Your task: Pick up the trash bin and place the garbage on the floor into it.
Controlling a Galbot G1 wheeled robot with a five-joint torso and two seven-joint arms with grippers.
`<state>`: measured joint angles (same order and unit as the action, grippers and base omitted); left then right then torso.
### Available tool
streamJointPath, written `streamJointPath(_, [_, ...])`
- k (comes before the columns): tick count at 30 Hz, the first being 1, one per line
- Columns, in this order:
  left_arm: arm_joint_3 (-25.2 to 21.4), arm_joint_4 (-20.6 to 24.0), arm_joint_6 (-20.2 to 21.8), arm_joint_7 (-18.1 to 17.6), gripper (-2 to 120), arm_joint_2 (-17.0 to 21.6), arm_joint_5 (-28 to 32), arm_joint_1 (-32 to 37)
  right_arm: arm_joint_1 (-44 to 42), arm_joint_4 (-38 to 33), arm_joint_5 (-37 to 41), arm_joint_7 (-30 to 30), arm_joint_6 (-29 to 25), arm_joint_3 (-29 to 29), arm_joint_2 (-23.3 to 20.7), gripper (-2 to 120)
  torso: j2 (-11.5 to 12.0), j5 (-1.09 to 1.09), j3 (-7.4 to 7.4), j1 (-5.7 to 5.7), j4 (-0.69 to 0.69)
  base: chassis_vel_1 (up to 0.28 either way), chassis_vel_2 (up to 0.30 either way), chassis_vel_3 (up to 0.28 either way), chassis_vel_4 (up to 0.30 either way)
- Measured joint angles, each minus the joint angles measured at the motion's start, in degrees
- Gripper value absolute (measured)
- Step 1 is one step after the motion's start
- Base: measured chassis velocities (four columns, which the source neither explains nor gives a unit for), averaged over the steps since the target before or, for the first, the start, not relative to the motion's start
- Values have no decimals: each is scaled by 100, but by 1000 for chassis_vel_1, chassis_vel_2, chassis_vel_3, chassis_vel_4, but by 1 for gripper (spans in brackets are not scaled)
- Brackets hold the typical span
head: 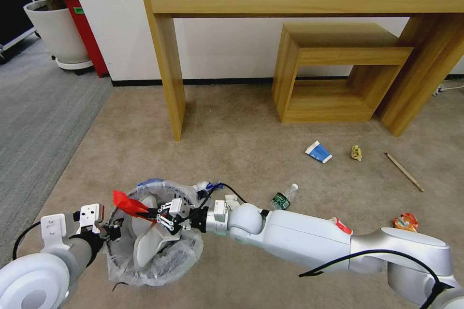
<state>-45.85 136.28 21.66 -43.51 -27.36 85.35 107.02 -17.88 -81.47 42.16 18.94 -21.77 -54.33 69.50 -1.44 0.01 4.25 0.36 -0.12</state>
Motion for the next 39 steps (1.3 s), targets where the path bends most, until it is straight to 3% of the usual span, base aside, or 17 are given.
streamJointPath(6, [-6, 4, -1, -1, 0, 0, -10, 9, 106, -54, 154, 136, -30, 48, -46, 0, 0, 0, 0, 0, 0, 0, 0, 0, 0])
streamJointPath(12, [76, -21, -1, 6, 0, -13, -70, -14, 285, -220, 444, 383, 78, 43, -117, 25, 0, 0, 0, 0, 0, 0, 0, 0, 0])
streamJointPath(18, [103, -47, 6, 6, 0, -8, -81, -34, 360, -216, 492, 373, 76, 2, -71, 43, 0, 0, 0, 0, 0, 0, 0, 0, 0])
streamJointPath(24, [179, -95, 10, 6, 0, -27, -113, -88, 453, -153, 506, 295, 59, -19, -23, 70, 0, 0, 0, 0, 0, 0, 0, 0, 0])
streamJointPath(26, [183, -98, 9, 6, 0, -24, -114, -93, 454, -151, 504, 283, 59, -19, -16, 71, 0, -1, 0, 0, 0, 0, 0, 0, 0])
streamJointPath(32, [242, -116, 11, -1, 0, -16, -136, -136, 469, -119, 509, 213, 65, 10, 4, 98, 0, 0, 0, 0, 0, 0, 0, 0, 0])
streamJointPath(39, [252, -140, 15, -26, 0, -20, -139, -166, 471, -121, 519, 146, 63, -16, 59, 100, 0, 0, 0, 0, 0, 0, 0, 0, 0])
